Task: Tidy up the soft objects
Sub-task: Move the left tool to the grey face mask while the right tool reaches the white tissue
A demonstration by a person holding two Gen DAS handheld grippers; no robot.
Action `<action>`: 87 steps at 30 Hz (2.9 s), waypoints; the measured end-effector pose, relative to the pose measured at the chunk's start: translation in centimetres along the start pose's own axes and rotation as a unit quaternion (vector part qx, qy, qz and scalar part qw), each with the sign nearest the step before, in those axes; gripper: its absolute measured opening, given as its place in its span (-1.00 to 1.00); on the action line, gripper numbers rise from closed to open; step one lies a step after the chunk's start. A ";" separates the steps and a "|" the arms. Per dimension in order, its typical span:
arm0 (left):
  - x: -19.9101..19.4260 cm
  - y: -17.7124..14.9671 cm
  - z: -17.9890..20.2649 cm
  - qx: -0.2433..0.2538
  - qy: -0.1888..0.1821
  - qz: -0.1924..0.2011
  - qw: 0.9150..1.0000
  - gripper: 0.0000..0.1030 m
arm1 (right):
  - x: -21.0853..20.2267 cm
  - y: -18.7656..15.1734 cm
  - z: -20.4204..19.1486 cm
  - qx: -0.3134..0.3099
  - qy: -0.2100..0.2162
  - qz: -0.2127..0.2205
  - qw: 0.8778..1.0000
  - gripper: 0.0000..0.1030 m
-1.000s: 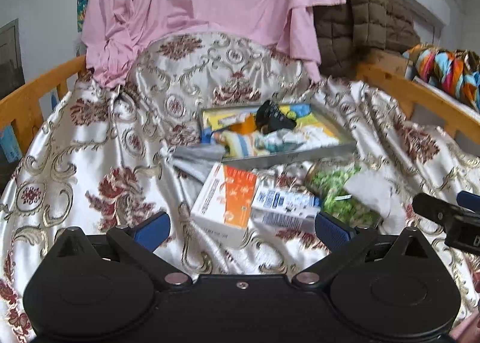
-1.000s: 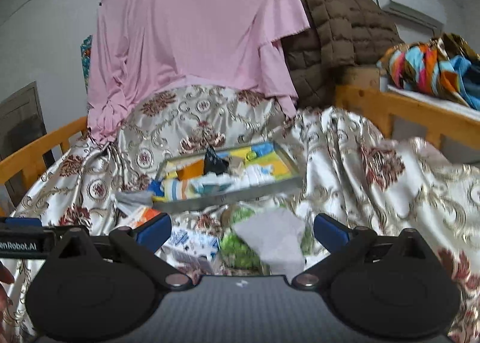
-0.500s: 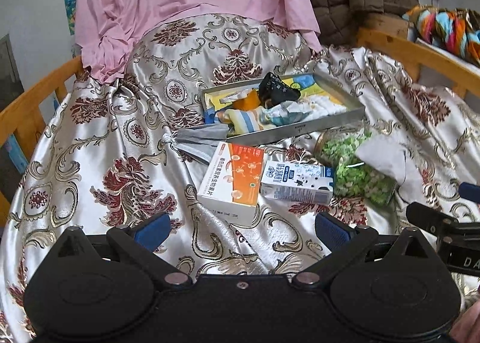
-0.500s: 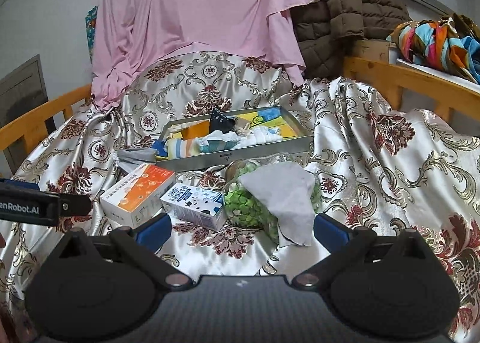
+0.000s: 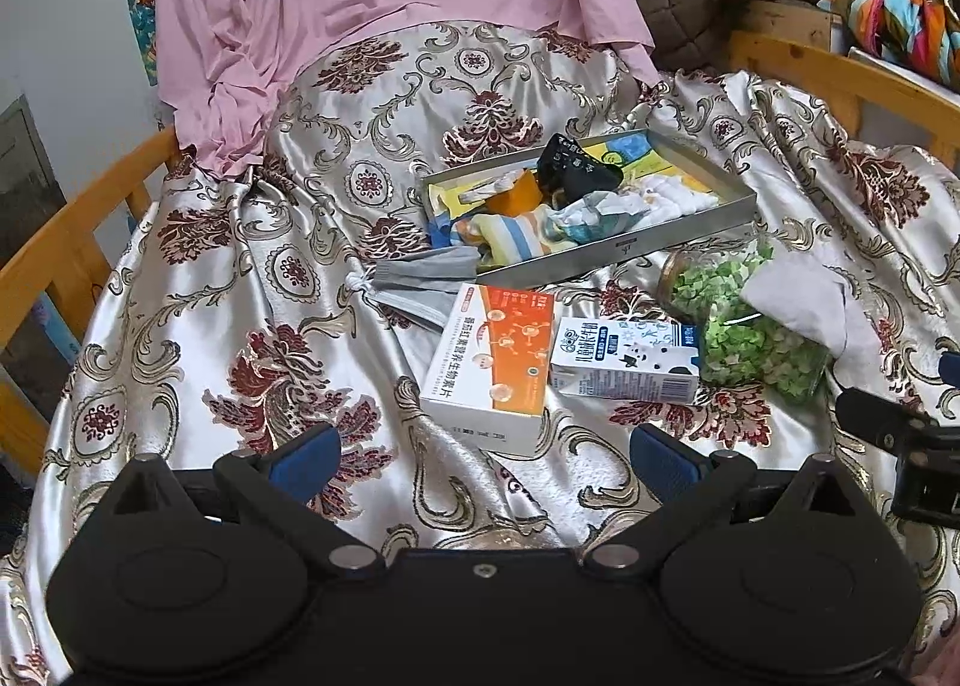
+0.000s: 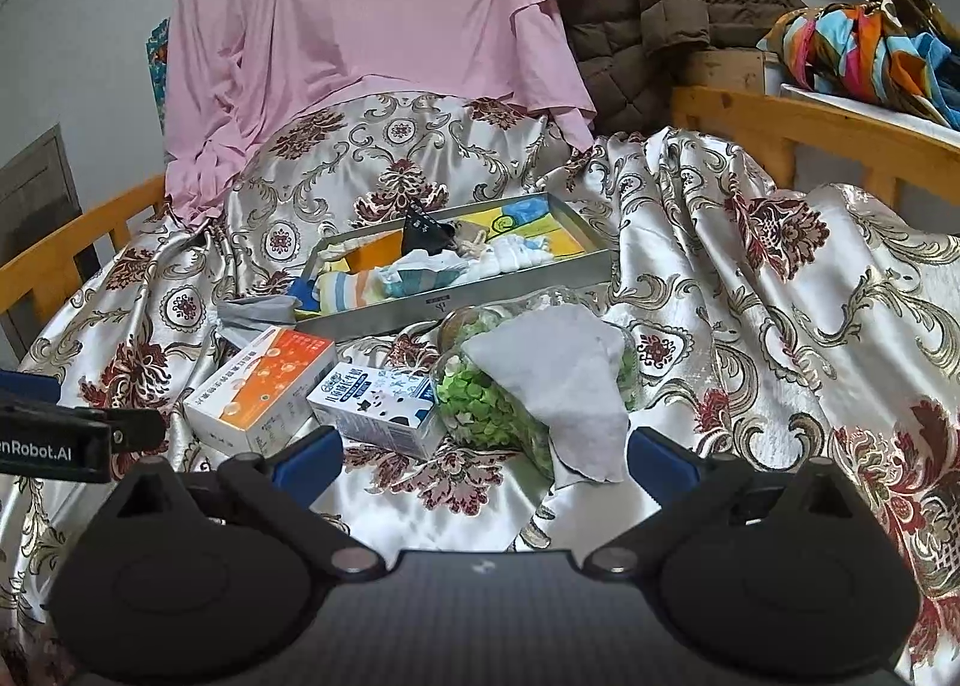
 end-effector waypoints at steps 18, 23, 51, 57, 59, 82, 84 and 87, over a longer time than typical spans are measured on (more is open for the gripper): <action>4.3 3.0 -0.7 0.043 -0.079 0.002 0.996 0.98 | 0.9 0.7 -2.6 -0.081 0.051 0.027 0.995 0.99; 7.1 4.3 -2.2 0.026 -0.075 0.019 0.997 0.98 | 2.7 1.2 -3.7 -0.142 0.066 0.031 0.987 0.99; 21.4 10.6 -0.4 0.124 -0.117 0.030 0.985 0.72 | 14.1 6.5 -1.2 -0.269 0.084 -0.078 0.956 0.47; 23.5 10.3 -1.9 0.075 -0.126 -0.006 0.989 0.53 | 13.4 6.4 -0.4 -0.273 0.065 -0.100 0.955 0.36; 23.9 10.3 -1.9 0.074 -0.125 -0.011 0.989 0.44 | 13.4 6.2 0.0 -0.270 0.052 -0.112 0.955 0.22; 22.4 9.9 -0.9 0.094 -0.101 -0.010 0.990 -0.09 | 13.9 5.6 0.2 -0.254 0.057 -0.122 0.958 -0.89; 22.1 9.7 -1.0 0.098 -0.095 -0.008 0.991 0.08 | 13.9 5.5 0.1 -0.255 0.057 -0.120 0.958 -0.90; 22.0 9.7 -1.5 0.090 -0.074 -0.006 0.993 0.38 | 13.9 5.5 0.2 -0.253 0.059 -0.119 0.958 -0.90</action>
Point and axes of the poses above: each gripper's, at about its wrist camera, not at the fingertips, and x roughly the way its jaws point, z to its right, y to its top, the point moved 3 cm from there along x, roughly the way its jaws point, and after that the axes turned 7 degrees about y, right-handed, at the moved point
